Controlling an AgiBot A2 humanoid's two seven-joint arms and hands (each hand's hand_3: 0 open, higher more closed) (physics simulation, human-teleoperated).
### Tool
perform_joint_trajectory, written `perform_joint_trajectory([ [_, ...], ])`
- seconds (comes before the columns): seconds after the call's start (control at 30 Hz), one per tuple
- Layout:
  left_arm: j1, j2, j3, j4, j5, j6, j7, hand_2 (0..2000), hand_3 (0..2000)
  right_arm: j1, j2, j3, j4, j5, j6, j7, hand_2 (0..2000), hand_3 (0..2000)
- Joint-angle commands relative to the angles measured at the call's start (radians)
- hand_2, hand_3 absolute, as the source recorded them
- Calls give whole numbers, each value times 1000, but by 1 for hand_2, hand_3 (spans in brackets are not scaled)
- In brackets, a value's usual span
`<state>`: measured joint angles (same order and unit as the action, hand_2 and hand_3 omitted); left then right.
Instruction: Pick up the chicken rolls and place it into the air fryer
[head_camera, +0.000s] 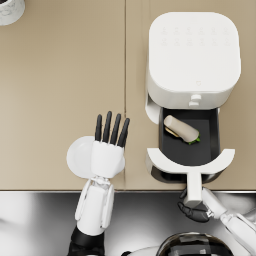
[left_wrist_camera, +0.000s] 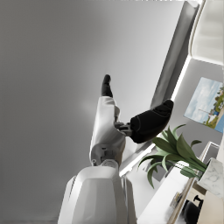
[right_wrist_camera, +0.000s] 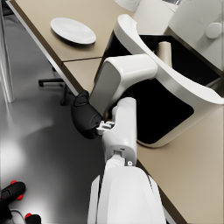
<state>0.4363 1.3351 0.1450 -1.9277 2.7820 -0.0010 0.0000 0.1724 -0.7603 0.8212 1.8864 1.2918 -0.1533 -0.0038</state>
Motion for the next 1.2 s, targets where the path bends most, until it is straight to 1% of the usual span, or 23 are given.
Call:
perform_joint_trajectory([
  [0.03,-29,-4,-132,-11,0,0,0,0,0,78,-378,43,60,0,12,0,2000,2000],
  [0.13,-37,-3,-195,-6,0,0,0,0,0,159,-384,39,10,0,49,0,2000,2000],
  [0.27,-39,-6,-252,2,0,1,0,0,0,252,-384,34,-62,1,117,0,2000,2000],
  [0.4,-38,-9,-277,9,0,1,0,0,0,338,-390,42,-142,2,176,4,2000,2000],
  [0.53,-38,-14,-301,6,0,1,0,0,0,402,-421,45,-233,2,239,12,2000,2000],
  [0.8,-38,-24,-325,10,0,1,0,0,0,562,-490,45,-465,2,313,44,2000,2000],
  [0.87,-38,-25,-324,21,0,1,0,0,0,592,-516,46,-520,2,319,42,2000,2000],
  [0.93,-52,-23,-322,20,0,1,0,0,0,622,-544,47,-579,3,334,36,2000,2000],
  [0.97,-39,-27,-316,30,0,1,0,0,0,637,-556,47,-608,3,344,34,2000,2000],
  [1.03,-42,-28,-313,36,0,1,0,0,0,665,-581,47,-678,3,364,34,2000,2000],
  [1.07,-55,-25,-317,32,0,1,0,0,0,679,-591,47,-709,3,365,33,2000,2000],
  [1.2,-37,-32,-294,34,0,1,0,0,0,740,-634,46,-819,4,376,26,2000,2000],
])
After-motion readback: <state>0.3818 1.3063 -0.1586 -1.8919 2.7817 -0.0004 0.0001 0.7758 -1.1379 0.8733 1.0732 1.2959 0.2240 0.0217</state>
